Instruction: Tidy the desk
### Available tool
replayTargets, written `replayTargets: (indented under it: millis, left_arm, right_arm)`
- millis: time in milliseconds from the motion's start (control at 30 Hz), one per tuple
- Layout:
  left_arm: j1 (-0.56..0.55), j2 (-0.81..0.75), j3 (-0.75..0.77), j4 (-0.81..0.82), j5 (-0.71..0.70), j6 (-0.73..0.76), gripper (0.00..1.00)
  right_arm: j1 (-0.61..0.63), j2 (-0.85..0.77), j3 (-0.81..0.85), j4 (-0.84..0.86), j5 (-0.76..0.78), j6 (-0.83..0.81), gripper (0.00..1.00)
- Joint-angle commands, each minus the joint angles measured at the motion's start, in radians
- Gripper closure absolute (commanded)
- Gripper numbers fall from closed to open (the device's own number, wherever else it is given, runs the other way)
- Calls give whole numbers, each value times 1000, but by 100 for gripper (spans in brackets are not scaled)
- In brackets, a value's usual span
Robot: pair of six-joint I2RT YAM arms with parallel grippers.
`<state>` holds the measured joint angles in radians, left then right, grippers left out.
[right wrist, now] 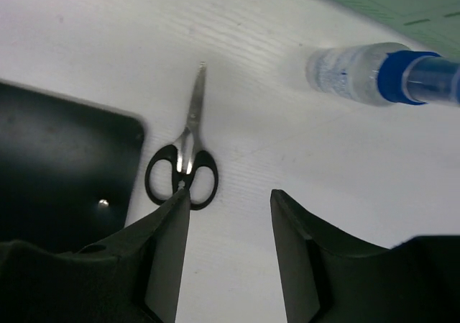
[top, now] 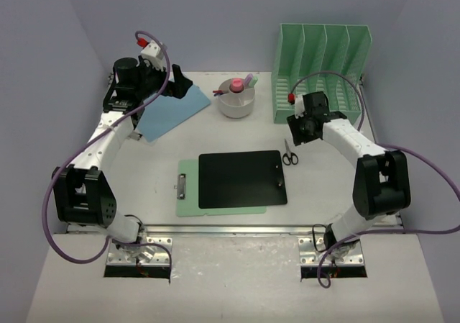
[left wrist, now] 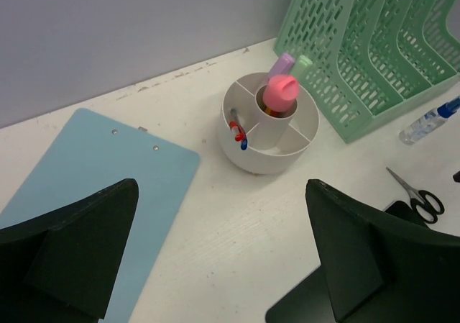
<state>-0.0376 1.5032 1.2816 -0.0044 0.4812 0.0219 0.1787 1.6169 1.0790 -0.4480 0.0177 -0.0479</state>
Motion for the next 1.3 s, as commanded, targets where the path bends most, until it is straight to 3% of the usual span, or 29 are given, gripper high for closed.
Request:
replayTargets:
  millis: [0, 233, 767, 900, 933, 1100, 1267]
  left_arm:
    - [10, -64, 21, 41, 30, 3, 0]
    - [10, -46, 28, 55, 60, -13, 0]
    - [10, -18, 16, 64, 71, -13, 0]
    - [10, -18, 7, 63, 71, -14, 0]
    - [10, -20, 5, 64, 69, -13, 0]
    - [10, -15, 4, 66, 69, -14, 0]
    - [11, -14, -5, 69, 77, -13, 0]
  right_arm:
    - [-21, 33, 81, 52, 137, 100, 50]
    - [-67, 145, 191, 51, 212, 152, 37]
    - [-99, 229, 200, 229, 182, 108, 44]
    - [-99, 238, 191, 278, 179, 76, 60]
    - [-100, 238, 191, 281, 180, 71, 70]
    - [-102, 210, 183, 273, 154, 56, 98]
    - [-97, 127, 244, 207, 29, 56, 99]
